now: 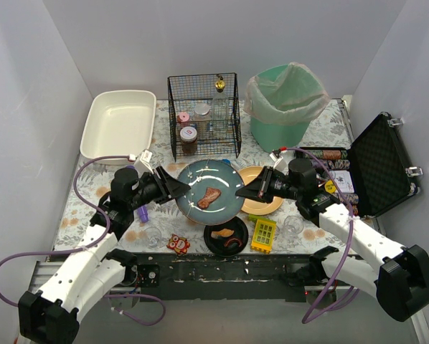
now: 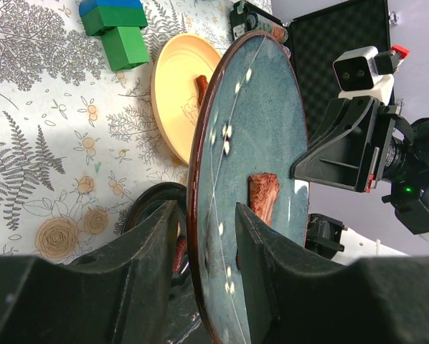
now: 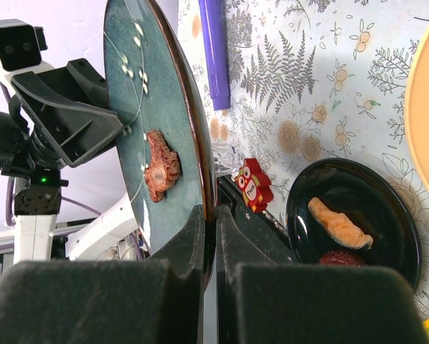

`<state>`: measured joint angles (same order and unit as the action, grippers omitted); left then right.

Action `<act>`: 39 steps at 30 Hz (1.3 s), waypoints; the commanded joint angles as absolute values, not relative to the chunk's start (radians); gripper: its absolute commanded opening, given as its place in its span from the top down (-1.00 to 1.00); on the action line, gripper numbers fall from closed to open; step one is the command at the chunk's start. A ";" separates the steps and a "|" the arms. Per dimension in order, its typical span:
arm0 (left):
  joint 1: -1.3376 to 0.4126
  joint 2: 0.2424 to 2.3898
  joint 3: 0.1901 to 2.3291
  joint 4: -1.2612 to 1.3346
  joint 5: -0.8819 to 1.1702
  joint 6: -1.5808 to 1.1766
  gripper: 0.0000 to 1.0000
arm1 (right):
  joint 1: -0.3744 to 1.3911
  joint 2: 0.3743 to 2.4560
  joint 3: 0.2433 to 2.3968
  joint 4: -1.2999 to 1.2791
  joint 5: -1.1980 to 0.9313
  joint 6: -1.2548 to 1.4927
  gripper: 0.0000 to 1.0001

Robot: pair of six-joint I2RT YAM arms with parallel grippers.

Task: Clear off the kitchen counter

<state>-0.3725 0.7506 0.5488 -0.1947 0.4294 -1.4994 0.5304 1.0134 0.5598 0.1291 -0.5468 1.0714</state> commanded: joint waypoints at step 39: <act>-0.371 0.742 0.528 -0.089 0.476 -1.534 1.00 | 0.529 0.928 0.670 0.088 -0.488 0.976 0.10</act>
<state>-0.3695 0.7502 0.4763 -0.0776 0.4618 -1.5665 0.5331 0.9859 0.5907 0.0322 -0.5194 0.9962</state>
